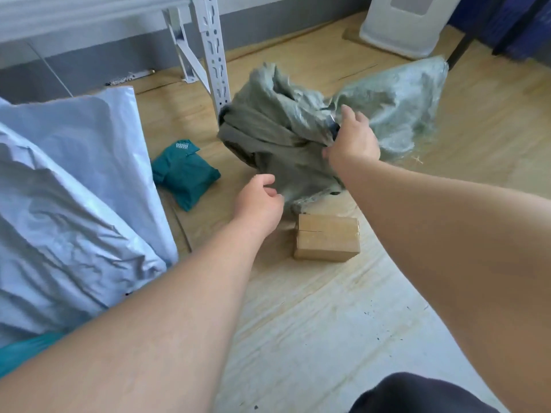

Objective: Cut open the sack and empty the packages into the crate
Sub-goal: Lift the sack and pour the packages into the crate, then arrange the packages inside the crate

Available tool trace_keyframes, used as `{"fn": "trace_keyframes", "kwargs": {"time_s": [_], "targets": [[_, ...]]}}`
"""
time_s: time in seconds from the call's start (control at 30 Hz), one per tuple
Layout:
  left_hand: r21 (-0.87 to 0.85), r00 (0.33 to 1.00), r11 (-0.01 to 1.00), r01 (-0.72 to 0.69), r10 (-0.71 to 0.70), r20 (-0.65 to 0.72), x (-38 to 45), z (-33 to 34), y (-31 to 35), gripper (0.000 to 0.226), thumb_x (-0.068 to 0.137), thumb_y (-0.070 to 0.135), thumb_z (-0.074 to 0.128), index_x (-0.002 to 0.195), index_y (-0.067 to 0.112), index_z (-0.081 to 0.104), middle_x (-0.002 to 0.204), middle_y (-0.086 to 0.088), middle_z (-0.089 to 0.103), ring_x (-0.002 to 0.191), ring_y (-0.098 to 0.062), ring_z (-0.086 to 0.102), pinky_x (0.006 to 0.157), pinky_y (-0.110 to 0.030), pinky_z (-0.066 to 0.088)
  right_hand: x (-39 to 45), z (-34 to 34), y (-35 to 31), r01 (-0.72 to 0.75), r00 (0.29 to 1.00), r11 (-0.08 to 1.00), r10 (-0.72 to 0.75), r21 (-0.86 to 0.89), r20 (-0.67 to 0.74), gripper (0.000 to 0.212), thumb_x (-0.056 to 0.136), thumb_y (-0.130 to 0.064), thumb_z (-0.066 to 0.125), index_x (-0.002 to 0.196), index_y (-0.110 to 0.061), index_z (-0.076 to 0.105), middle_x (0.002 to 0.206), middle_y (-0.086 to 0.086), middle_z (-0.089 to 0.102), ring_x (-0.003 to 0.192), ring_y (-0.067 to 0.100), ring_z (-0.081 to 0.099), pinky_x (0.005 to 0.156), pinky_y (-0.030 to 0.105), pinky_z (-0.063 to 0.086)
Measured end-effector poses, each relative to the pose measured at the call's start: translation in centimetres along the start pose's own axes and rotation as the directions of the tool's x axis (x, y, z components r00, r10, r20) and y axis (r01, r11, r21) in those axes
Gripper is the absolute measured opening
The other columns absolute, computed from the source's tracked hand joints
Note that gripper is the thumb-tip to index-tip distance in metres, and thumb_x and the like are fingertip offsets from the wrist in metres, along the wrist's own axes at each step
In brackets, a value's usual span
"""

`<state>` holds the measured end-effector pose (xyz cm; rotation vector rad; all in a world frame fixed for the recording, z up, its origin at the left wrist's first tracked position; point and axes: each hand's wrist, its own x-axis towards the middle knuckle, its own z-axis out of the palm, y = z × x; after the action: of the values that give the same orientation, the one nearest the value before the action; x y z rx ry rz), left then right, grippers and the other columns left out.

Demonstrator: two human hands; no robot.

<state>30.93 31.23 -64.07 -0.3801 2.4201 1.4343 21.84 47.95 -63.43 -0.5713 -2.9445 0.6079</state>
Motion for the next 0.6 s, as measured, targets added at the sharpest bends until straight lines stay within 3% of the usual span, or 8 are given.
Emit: {"fn": "trace_keyframes", "kwargs": {"time_s": [0.07,0.13,0.2,0.27,0.33,0.43,0.6], "targets": [[0.036,0.998,0.999,0.039,-0.040,0.039,-0.2,0.5,-1.1,0.039,0.092,0.017,0.053,0.130,0.025,0.052,0.118,0.005,0.061,0.096,-0.017,0.060,0.073,-0.023,0.048,-2.1,2.0,2.1,-0.126,0.991,0.992,0.124,-0.021,-0.056,0.075,0.085,-0.007,0.069,0.147,-0.016,0.027,0.142,0.012,0.041,0.107,0.031,0.060,0.068,0.035,0.039],[0.080,0.995,0.993,0.081,-0.086,0.053,-0.5,0.9,-2.0,0.036,0.091,0.018,0.054,0.127,0.023,0.055,0.117,0.003,0.063,0.099,-0.020,0.062,0.081,-0.025,0.048,-4.7,4.1,4.1,-0.073,0.996,0.996,0.070,-0.043,-0.061,0.071,0.084,-0.019,0.073,0.141,-0.015,0.032,0.130,0.010,0.053,0.101,0.029,0.062,0.065,0.033,0.037],[0.124,0.989,0.985,0.116,-0.126,0.073,-0.9,1.5,-2.8,0.035,0.090,0.017,0.054,0.125,0.022,0.057,0.118,0.002,0.064,0.102,-0.019,0.061,0.087,-0.025,0.048,-7.2,6.4,6.0,0.042,0.990,0.995,-0.029,-0.090,0.136,0.074,0.076,-0.036,0.080,0.132,-0.017,0.036,0.120,0.005,0.060,0.103,0.027,0.062,0.066,0.033,0.037],[0.155,0.981,0.977,0.143,-0.161,0.111,-1.4,2.1,-3.5,0.035,0.090,0.018,0.055,0.124,0.022,0.058,0.117,0.002,0.065,0.104,-0.019,0.061,0.090,-0.026,0.048,-8.9,8.2,7.4,0.159,0.933,0.972,-0.091,-0.173,0.348,0.083,0.068,-0.044,0.084,0.130,-0.019,0.034,0.122,0.003,0.058,0.110,0.027,0.057,0.069,0.035,0.041],[0.165,0.972,0.973,0.164,-0.188,0.141,-1.8,2.4,-4.0,0.034,0.091,0.018,0.055,0.124,0.022,0.058,0.115,0.003,0.065,0.105,-0.018,0.060,0.089,-0.025,0.048,-9.5,9.4,8.5,0.256,0.884,0.929,-0.113,-0.267,0.454,0.104,0.063,-0.042,0.087,0.141,-0.019,0.023,0.129,0.001,0.051,0.123,0.025,0.044,0.076,0.039,0.046],[0.174,0.970,0.970,0.169,-0.195,0.146,-2.3,2.4,-4.1,0.034,0.091,0.019,0.054,0.125,0.023,0.057,0.114,0.005,0.065,0.105,-0.017,0.060,0.085,-0.022,0.045,-9.6,10.2,9.2,0.304,0.865,0.872,-0.083,-0.385,0.494,0.124,0.064,-0.031,0.088,0.151,-0.017,0.000,0.139,-0.001,0.043,0.134,0.025,0.025,0.086,0.034,0.042],[0.164,0.972,0.970,0.177,-0.199,0.125,-2.9,1.6,-4.1,0.032,0.091,0.020,0.053,0.123,0.025,0.057,0.112,0.006,0.065,0.102,-0.016,0.060,0.078,-0.022,0.044,-9.5,11.2,9.8,0.334,0.888,0.814,-0.103,-0.476,0.448,0.103,0.079,-0.019,0.075,0.151,-0.009,0.002,0.142,0.005,0.033,0.132,0.025,0.026,0.084,0.033,0.044]]}}
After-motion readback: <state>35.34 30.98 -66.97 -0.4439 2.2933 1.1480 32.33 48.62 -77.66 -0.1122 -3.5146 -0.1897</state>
